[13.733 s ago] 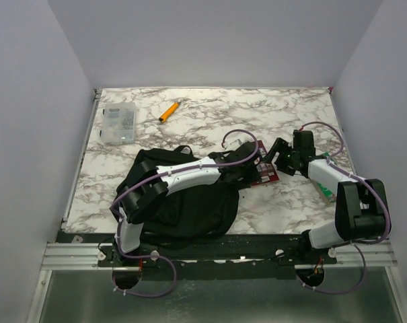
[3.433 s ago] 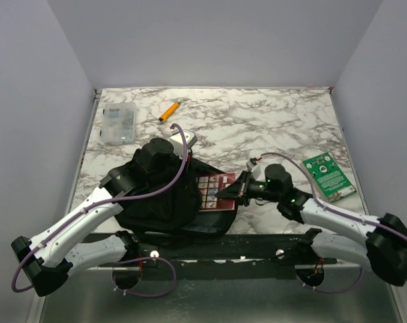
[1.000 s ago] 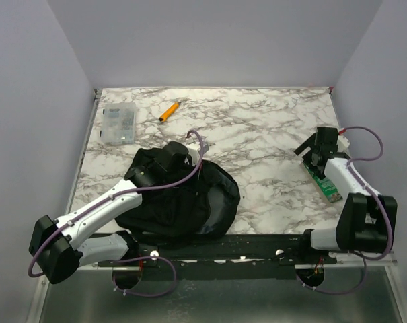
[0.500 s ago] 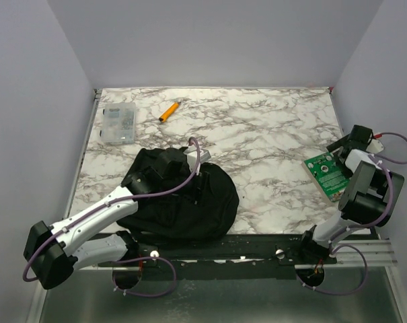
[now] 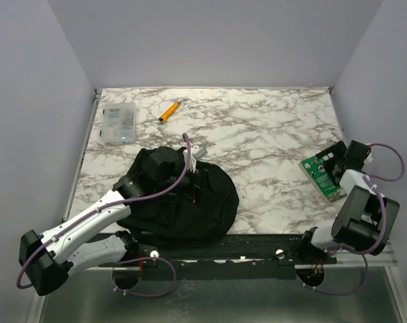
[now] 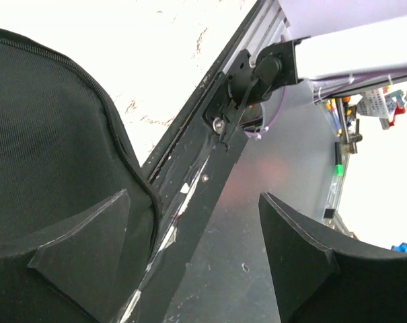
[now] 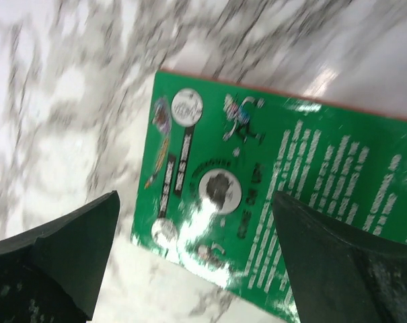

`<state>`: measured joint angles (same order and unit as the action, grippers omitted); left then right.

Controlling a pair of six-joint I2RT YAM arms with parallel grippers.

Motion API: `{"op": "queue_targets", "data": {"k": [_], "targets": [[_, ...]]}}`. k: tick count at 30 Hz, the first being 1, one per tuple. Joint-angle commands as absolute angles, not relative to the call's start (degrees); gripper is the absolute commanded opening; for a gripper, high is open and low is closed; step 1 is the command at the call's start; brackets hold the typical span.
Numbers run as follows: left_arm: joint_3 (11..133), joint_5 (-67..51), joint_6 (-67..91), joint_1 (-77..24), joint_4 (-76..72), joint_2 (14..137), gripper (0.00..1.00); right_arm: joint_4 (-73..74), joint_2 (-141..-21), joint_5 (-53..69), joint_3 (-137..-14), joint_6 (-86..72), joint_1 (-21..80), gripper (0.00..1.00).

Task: Pack the student bag
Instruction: Move the book to the center of the board.

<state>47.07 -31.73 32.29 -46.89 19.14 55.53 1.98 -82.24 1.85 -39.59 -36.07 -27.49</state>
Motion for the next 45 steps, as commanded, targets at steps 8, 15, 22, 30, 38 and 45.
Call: {"op": "queue_targets", "data": {"k": [8,15,22,30,38,45], "targets": [[52.5,-30.0,44.0,-49.2,8.2,66.2,0.76,10.3,-63.5,23.9,-24.7,-50.4,-5.9,1.00],[61.1,-21.9,48.7,-55.5,8.3,79.5,0.74,19.3,-59.8,13.5,-30.8,-43.6,-1.9,1.00],[70.6,-21.7,52.2,-58.5,8.3,90.6,0.71,22.5,-66.6,-7.9,-40.6,-38.1,-5.3,1.00],[68.1,-21.2,50.9,-61.0,8.4,88.6,0.76,14.6,-88.2,-1.8,-47.2,-35.6,-28.6,1.00],[64.6,-18.6,50.3,-61.2,8.4,87.6,0.77,10.1,-87.8,7.2,-37.9,-37.8,-30.0,1.00],[68.9,-17.5,52.4,-60.5,7.8,92.4,0.76,13.4,-73.3,16.7,-27.1,-38.1,-28.6,1.00]]}}
